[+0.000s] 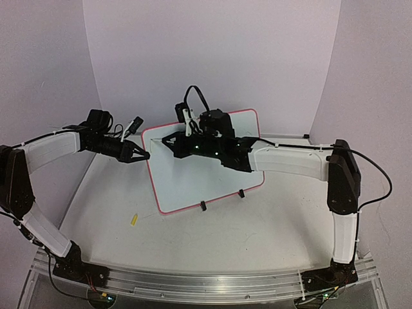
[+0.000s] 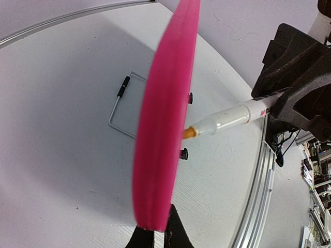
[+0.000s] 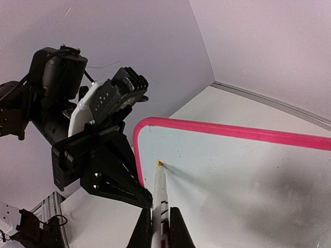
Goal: Write a sentence on the whiteboard
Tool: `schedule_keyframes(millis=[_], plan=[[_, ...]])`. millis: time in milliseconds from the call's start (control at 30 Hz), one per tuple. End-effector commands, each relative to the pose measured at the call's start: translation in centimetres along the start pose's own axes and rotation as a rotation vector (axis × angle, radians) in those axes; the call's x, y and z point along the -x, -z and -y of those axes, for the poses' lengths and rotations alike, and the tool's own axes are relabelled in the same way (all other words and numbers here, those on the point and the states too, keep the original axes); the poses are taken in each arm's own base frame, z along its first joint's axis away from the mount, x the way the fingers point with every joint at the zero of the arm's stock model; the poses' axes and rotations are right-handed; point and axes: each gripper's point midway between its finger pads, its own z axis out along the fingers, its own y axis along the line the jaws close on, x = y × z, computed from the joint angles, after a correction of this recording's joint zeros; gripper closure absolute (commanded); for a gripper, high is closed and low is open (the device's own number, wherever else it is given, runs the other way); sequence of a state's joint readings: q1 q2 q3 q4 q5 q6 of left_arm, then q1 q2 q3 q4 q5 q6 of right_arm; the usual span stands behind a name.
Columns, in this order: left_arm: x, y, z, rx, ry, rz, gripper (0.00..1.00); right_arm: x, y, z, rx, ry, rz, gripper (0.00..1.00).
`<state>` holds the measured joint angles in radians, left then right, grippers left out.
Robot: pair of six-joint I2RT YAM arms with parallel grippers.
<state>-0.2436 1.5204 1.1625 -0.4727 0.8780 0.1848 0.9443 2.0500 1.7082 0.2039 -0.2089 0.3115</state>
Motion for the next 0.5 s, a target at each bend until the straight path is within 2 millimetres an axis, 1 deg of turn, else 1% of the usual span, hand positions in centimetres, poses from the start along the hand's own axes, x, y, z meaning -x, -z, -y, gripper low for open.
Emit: schedule_keyframes(millis=[0,133,467], plan=[[-0.5,0.0,-0.5,0.046,-0.008,-0.020,1.00,1.4,1.5,1.2,-0.068,-0.004,0.043,1.00],[-0.5,0.0,-0.5,0.048,-0.009,-0.019,1.00,0.4,1.9,1.7,-0.082,-0.007,0.022,1.00],[-0.5,0.0,-0.6,0.052,-0.008,-0.021,1.00,-1.6,2.4,2.0,-0.078,-0.029,-0.019,1.00]])
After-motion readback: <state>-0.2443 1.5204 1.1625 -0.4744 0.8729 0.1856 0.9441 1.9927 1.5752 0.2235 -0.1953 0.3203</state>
